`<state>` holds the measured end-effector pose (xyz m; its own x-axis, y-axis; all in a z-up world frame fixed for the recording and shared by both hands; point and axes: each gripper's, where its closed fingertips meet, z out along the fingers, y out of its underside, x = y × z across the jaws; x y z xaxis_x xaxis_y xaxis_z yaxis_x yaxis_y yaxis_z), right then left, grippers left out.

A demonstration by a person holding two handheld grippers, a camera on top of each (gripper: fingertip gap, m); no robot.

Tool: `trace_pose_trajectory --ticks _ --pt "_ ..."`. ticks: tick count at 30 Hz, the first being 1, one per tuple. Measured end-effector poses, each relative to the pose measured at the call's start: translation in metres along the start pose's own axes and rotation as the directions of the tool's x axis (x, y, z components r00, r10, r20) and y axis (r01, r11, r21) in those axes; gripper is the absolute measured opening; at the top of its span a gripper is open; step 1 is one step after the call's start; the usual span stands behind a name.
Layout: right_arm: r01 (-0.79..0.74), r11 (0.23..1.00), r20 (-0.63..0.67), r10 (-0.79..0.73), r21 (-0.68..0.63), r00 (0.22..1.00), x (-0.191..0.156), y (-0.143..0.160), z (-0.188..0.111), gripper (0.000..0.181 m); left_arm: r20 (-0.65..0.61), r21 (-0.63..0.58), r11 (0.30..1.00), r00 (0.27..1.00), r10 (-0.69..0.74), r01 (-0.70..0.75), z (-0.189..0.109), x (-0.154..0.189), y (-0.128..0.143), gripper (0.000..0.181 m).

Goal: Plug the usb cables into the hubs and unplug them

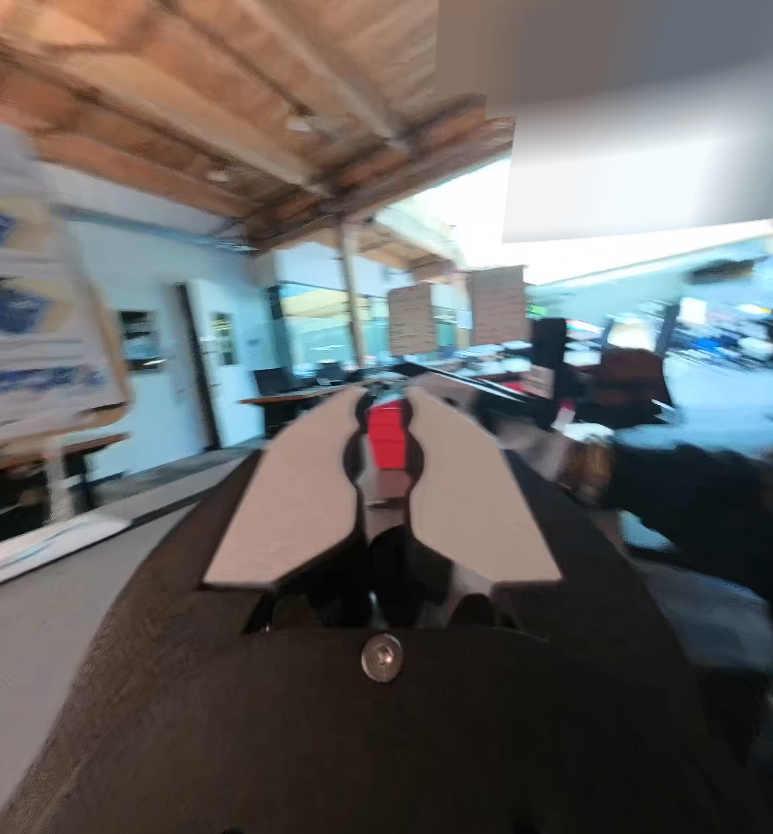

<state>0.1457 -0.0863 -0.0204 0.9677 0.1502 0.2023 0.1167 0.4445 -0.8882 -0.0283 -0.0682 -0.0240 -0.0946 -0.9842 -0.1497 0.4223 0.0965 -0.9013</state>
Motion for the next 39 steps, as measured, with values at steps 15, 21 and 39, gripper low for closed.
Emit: trace_pose_trajectory --ticks 15,21,39 --pt "0.078 0.996 0.029 -0.080 0.048 0.996 -0.006 -0.010 -0.005 0.029 0.027 -0.004 1.000 0.999 0.017 -0.017 0.005 -0.001 0.002 0.036" --pt "0.035 0.999 0.069 -0.036 0.018 0.997 -0.010 -0.004 -0.005 0.015 0.018 0.006 0.992 0.992 -0.128 0.128 0.004 -0.006 0.003 0.069" --pt "0.093 0.996 0.060 -0.093 0.006 0.994 -0.015 0.001 0.001 0.072 0.098 0.037 0.982 0.977 -0.189 0.186 0.007 -0.019 0.004 0.092"
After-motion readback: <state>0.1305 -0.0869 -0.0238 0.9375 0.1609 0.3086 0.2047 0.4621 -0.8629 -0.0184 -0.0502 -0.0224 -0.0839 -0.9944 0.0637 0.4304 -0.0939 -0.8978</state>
